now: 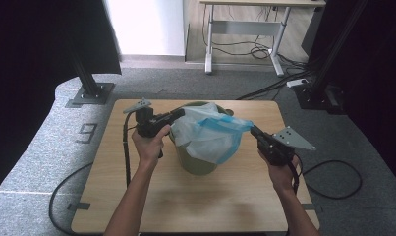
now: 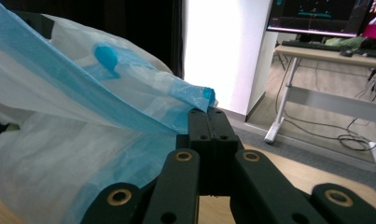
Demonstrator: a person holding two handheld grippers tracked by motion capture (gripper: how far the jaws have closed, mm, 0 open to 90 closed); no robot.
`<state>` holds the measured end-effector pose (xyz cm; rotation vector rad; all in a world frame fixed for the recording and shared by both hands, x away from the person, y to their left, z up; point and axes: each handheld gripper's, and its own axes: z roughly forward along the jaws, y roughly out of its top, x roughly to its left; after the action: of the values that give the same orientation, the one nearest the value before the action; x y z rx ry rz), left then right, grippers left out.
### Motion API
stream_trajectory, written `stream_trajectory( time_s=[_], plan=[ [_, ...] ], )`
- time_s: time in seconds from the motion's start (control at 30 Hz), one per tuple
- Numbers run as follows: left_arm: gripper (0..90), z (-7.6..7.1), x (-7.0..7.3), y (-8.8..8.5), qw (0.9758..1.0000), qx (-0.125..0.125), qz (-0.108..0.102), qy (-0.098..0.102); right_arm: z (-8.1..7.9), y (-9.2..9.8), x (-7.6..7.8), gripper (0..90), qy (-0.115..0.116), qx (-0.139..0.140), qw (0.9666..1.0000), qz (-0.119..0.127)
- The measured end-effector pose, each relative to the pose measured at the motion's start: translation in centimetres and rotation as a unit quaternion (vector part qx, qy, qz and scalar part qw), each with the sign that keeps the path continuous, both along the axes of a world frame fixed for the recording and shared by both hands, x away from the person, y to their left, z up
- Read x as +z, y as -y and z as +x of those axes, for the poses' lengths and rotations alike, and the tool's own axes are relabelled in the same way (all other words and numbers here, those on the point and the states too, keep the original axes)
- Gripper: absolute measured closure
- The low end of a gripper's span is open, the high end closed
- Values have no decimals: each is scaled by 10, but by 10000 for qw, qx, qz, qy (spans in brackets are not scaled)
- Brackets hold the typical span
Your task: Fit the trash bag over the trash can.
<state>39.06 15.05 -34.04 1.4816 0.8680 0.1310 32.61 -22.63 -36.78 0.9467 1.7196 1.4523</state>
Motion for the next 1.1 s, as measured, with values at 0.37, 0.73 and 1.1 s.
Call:
stream_trajectory(
  time_s=[0.37, 0.73, 1.1],
  plan=[
    [898, -11, 8, -14, 9998, 82, 22, 202, -9, 3, 29, 889, 430, -98, 9990, 46],
    [898, -29, -13, -26, 9992, 19, 231, 318, -15, 3, -2, 889, 24, 122, 9999, 57],
    [899, -40, -41, -42, 9985, 191, 498, 147, -35, -8, -45, 889, -537, 627, 9966, -52]
  ],
)
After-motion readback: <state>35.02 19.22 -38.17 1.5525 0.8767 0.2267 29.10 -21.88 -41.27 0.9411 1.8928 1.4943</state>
